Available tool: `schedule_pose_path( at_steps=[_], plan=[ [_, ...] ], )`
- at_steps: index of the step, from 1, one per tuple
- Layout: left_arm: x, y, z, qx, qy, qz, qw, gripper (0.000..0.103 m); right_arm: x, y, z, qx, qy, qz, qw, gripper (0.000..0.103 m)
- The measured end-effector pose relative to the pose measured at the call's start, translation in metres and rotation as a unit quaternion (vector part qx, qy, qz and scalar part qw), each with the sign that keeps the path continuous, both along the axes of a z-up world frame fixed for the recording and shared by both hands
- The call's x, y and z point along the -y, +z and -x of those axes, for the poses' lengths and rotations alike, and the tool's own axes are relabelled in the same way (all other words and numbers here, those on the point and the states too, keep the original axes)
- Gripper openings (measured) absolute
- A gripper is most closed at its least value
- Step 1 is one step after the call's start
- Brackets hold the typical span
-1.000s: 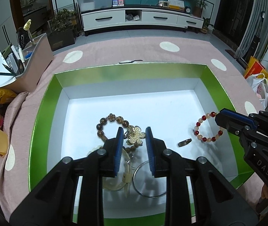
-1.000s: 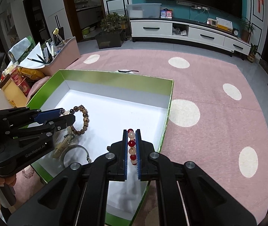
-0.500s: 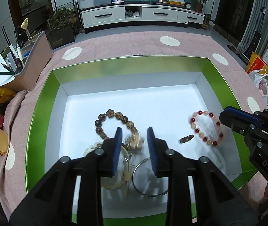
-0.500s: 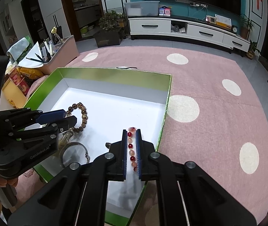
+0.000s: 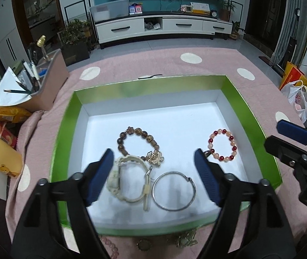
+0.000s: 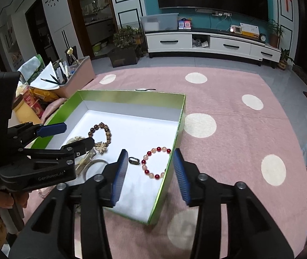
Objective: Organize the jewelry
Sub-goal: 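Move both tools back over the remaining jewelry on the rug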
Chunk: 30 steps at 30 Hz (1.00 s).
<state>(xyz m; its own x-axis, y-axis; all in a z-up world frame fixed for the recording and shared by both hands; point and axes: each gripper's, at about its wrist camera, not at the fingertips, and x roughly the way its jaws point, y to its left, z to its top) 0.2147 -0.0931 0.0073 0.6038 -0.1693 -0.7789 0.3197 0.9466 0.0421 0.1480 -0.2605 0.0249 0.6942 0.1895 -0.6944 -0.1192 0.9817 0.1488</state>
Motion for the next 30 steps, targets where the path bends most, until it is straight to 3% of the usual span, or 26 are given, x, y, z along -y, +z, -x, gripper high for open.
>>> schedule_pose_path(
  at_steps=[3, 6, 9, 18, 30],
  plan=[
    [-0.003, 0.007, 0.011, 0.01, 0.002, -0.001, 0.9999, 0.092, 0.003, 0.006, 0.014, 0.009, -0.008, -0.003, 1.0, 0.062],
    [-0.007, 0.014, 0.022, 0.017, 0.006, -0.003, 0.9998, 0.095, 0.006, 0.011, 0.029, 0.012, -0.01, -0.008, 1.0, 0.063],
    [-0.011, 0.02, 0.035, 0.023, 0.011, -0.002, 0.9997, 0.098, 0.01, 0.015, 0.045, 0.014, -0.016, -0.019, 1.0, 0.074],
    [-0.036, 0.032, 0.074, 0.027, 0.03, 0.013, 0.9991, 0.101, 0.014, 0.019, 0.084, 0.007, -0.022, -0.046, 0.999, 0.081],
    [-0.122, 0.024, 0.111, 0.005, 0.123, 0.061, 0.9905, 0.101, 0.019, 0.005, 0.124, -0.018, -0.037, -0.068, 0.997, 0.081]
  ],
)
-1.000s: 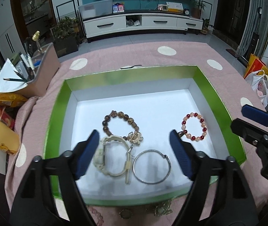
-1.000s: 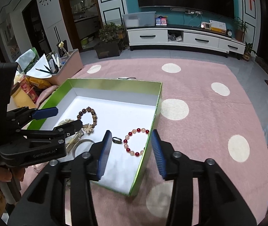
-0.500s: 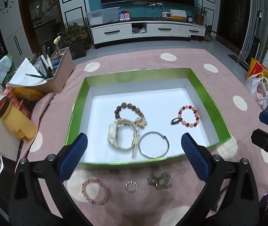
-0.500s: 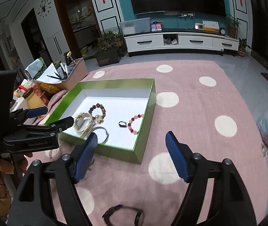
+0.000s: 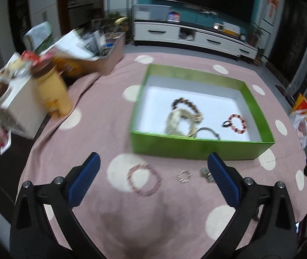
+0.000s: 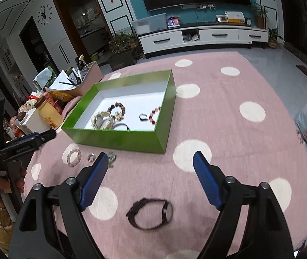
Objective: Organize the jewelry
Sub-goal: 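Move both tools back over the remaining jewelry on the rug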
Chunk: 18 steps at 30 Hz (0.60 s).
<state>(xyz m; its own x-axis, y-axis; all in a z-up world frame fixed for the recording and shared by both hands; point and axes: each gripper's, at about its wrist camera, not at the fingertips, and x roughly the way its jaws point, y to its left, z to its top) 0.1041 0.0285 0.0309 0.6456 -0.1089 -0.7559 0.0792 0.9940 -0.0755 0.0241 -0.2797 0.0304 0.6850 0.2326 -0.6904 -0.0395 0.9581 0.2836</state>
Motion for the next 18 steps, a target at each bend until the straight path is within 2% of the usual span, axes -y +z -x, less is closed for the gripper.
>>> schedule_pose_path(
  at_steps=[5, 10, 18],
  plan=[
    [-0.046, -0.017, 0.016, -0.022, 0.058, 0.029, 0.9977, 0.101, 0.004, -0.012, 0.013, -0.018, -0.007, -0.003, 1.0, 0.081],
    [-0.075, -0.042, 0.031, -0.051, 0.095, 0.045, 0.9931, 0.101, 0.004, -0.028, 0.025, -0.036, -0.011, 0.006, 0.999, 0.081],
    [-0.082, -0.069, 0.046, -0.079, 0.1, 0.059, 0.99, 0.101, 0.005, -0.05, 0.033, -0.065, -0.014, 0.014, 0.998, 0.081]
  ],
)
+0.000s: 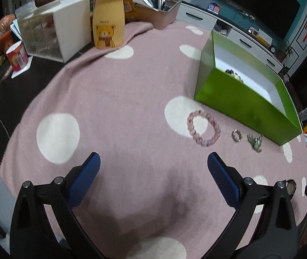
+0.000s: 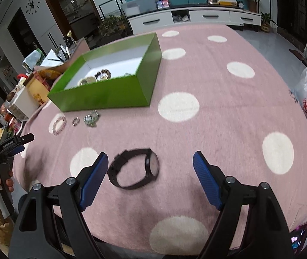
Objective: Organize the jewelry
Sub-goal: 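Move both tools back over the remaining jewelry on the rug, then grasp the pink crystal bead bracelet with the left tool while the right tool grasps the black fitness band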
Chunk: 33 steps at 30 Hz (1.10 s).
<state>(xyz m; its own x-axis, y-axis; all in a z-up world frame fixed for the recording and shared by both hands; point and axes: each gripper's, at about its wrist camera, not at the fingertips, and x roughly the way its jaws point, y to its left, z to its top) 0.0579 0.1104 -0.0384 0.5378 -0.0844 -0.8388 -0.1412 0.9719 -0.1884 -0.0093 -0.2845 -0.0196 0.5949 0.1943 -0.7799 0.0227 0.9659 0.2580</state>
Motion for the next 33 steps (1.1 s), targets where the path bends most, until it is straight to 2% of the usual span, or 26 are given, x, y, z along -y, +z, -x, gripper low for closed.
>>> schedule_pose_path(
  at_steps=[10, 13, 16, 18, 19, 21, 23, 25, 28, 33],
  plan=[
    [0.02, -0.007, -0.015, 0.006, -0.017, -0.007, 0.9998, 0.1, -0.015, -0.005, -0.005, 0.011, 0.015, 0.023, 1.0, 0.081],
    [0.024, -0.007, -0.024, 0.01, -0.02, -0.008, 0.9997, 0.094, -0.016, -0.009, -0.008, 0.008, 0.012, 0.038, 0.999, 0.081],
    [0.03, -0.01, -0.035, 0.01, -0.026, -0.014, 0.9995, 0.084, -0.017, -0.014, -0.01, 0.002, 0.012, 0.043, 0.999, 0.081],
    [0.035, -0.013, -0.042, 0.009, -0.031, -0.022, 0.9993, 0.073, -0.019, -0.017, -0.011, 0.002, 0.013, 0.054, 0.998, 0.081],
    [0.039, -0.016, -0.046, 0.006, -0.034, -0.026, 0.9991, 0.069, -0.02, -0.018, -0.012, 0.003, 0.016, 0.061, 0.998, 0.078],
    [0.044, -0.018, -0.051, 0.005, -0.04, -0.037, 0.9985, 0.054, -0.022, -0.019, -0.013, 0.004, 0.02, 0.067, 0.998, 0.074],
    [0.049, -0.021, -0.055, 0.003, -0.045, -0.043, 0.9981, 0.045, -0.022, -0.022, -0.015, 0.001, 0.024, 0.067, 0.997, 0.069],
    [0.054, -0.022, -0.057, 0.006, -0.052, -0.055, 0.9971, 0.042, -0.022, -0.025, -0.017, -0.001, 0.023, 0.071, 0.997, 0.062],
    [0.06, -0.023, -0.058, 0.011, -0.064, -0.07, 0.9954, 0.033, -0.022, -0.027, -0.02, -0.002, 0.023, 0.075, 0.997, 0.058],
    [0.07, -0.023, -0.057, 0.024, -0.095, -0.084, 0.9916, 0.014, -0.025, -0.036, -0.025, -0.013, 0.031, 0.079, 0.996, 0.045]
  ],
)
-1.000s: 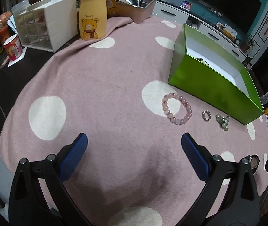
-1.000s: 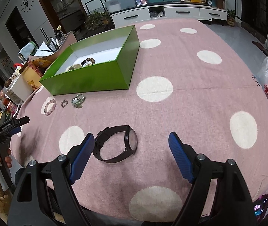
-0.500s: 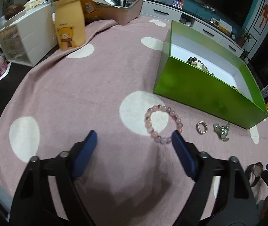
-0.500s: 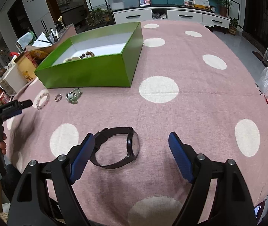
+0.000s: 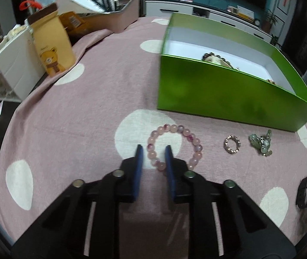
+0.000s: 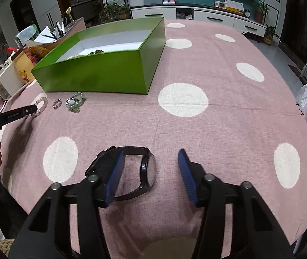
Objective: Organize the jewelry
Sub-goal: 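Grasp the pink crystal bead bracelet with the left tool while the right tool grasps the black fitness band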
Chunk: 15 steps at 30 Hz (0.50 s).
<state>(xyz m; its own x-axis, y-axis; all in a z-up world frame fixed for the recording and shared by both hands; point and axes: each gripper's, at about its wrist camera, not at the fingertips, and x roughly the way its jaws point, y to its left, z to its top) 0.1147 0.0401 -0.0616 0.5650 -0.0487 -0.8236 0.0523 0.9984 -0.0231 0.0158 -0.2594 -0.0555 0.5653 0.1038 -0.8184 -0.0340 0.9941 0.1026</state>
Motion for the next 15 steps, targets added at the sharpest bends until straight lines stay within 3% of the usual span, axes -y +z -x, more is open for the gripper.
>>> schedule_pose_path(
  at_steps=[6, 10, 15],
  plan=[
    [-0.001, -0.001, 0.0, 0.001, -0.015, 0.013, 0.9998, 0.007, -0.005, -0.006, -0.002, -0.001, 0.012, 0.021, 1.0, 0.016],
    [-0.003, 0.0, 0.004, 0.003, -0.024, 0.03, 0.9993, 0.007, -0.003, -0.002, -0.002, 0.01, 0.011, 0.016, 1.0, 0.008],
    [-0.001, 0.014, 0.014, 0.021, -0.035, 0.042, 0.9983, 0.007, -0.004, 0.008, -0.002, 0.025, 0.014, 0.007, 1.0, 0.007]
  ],
)
